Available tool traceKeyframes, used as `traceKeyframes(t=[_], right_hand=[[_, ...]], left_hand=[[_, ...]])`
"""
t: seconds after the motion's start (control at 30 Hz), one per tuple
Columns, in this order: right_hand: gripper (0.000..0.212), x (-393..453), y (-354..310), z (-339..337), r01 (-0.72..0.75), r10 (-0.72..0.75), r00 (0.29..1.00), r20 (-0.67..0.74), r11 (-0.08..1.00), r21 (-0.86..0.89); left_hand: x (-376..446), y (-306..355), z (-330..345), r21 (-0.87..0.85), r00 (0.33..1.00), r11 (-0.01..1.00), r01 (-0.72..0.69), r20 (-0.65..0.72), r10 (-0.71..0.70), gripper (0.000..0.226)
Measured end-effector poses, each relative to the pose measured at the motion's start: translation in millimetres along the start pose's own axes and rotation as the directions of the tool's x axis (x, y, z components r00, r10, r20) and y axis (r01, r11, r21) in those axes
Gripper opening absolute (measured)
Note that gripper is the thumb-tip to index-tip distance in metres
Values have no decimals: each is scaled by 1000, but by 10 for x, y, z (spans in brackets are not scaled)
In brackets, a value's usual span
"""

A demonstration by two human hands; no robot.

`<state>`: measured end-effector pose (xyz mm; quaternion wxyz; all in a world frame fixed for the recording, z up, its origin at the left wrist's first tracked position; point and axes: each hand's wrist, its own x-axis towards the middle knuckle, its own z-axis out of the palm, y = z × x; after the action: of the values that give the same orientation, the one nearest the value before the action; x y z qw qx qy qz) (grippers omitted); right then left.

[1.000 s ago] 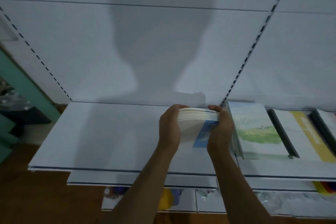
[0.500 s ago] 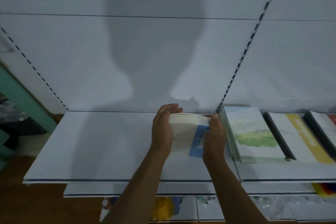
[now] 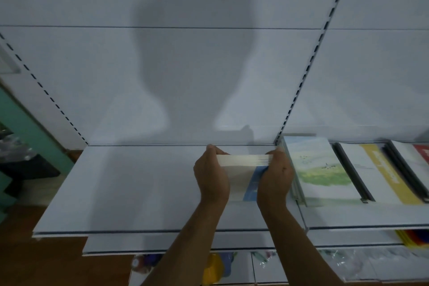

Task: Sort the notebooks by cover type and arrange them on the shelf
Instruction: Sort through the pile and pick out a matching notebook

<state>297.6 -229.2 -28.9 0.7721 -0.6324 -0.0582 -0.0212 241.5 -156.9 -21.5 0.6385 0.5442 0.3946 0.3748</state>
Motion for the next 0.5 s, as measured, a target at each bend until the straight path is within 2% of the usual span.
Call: traceKeyframes(t=[0.1,0.2,0.27,0.3,0.37,0.43,0.5], right_hand=[[40,-40,49,-61,11,-11,1000,6,1000,-25],[35,-71,140,-98,6,-3,998,66,999,-51],[43,-68,179,-126,-23,18,992,123,999,37],[51,-62,196,-143,-49,34,987,160,995,90],[55,-49,194,-163,-127,96,977,192,979,158],[56,-25,185,-172,-191,154,972,180,959,208],[63,-3,200,-203,-232,196,960,200,957,173]], left_hand=[[-28,-75,5,11,1000,1000,-22,20,22,47],[1,-188,-50,21,994,995,-96,-43,97,34],[36,-235,-87,-28,997,996,-79,10,79,47],[47,-253,-101,-70,997,997,-42,68,47,55],[31,-276,-126,-185,991,979,81,121,-59,56],[14,-342,-130,-269,977,940,208,101,-187,52],[-7,-406,-133,-287,962,918,274,82,-261,52]])
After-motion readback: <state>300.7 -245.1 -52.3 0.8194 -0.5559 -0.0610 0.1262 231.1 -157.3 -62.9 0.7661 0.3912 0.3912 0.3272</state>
